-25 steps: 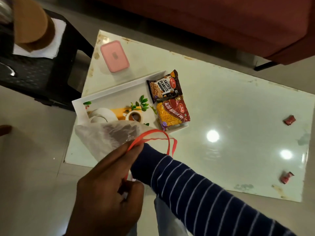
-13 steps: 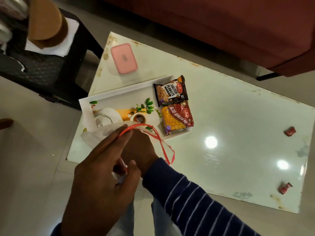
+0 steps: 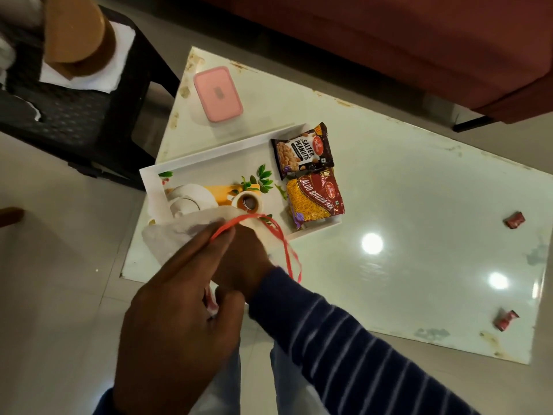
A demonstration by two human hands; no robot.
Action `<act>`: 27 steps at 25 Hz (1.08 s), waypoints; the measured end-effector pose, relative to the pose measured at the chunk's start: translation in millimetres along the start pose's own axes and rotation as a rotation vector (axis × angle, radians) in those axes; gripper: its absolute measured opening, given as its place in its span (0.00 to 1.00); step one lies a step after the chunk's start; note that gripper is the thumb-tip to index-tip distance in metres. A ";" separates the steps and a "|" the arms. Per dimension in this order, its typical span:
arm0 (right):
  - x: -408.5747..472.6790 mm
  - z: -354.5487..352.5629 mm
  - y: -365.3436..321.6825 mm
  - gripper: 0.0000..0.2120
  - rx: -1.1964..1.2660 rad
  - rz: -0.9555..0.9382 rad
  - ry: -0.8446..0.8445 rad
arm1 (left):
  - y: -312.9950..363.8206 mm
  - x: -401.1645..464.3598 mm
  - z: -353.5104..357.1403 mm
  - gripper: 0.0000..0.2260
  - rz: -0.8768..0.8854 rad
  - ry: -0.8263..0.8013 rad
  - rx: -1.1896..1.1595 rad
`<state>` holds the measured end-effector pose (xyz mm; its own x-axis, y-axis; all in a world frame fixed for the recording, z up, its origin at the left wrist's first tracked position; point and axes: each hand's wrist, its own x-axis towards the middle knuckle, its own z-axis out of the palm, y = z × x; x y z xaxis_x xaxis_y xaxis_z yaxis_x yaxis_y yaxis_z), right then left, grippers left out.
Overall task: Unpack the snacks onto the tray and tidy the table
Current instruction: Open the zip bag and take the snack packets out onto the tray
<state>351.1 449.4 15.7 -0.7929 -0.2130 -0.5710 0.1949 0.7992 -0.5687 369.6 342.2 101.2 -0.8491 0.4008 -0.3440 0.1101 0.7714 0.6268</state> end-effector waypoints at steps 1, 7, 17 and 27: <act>-7.8 -4.3 1.4 0.13 -0.013 0.002 0.086 | -1.4 2.9 -2.2 0.28 -0.013 0.020 0.015; -79.2 -48.3 10.4 0.15 0.426 -0.093 0.298 | -21.7 17.5 -17.5 0.31 0.004 0.063 0.086; -101.5 -74.2 48.0 0.18 1.496 0.037 0.490 | -45.8 23.2 -10.7 0.32 0.039 0.120 0.080; -113.6 -64.6 121.9 0.13 -0.452 -0.457 0.779 | -37.6 10.9 -25.7 0.34 -0.139 0.129 -0.008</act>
<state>427.6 607.4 49.4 -0.9245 -0.2549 0.2835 -0.3312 0.9054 -0.2658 343.0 304.9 91.9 -0.9149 0.2234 -0.3361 -0.0168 0.8110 0.5848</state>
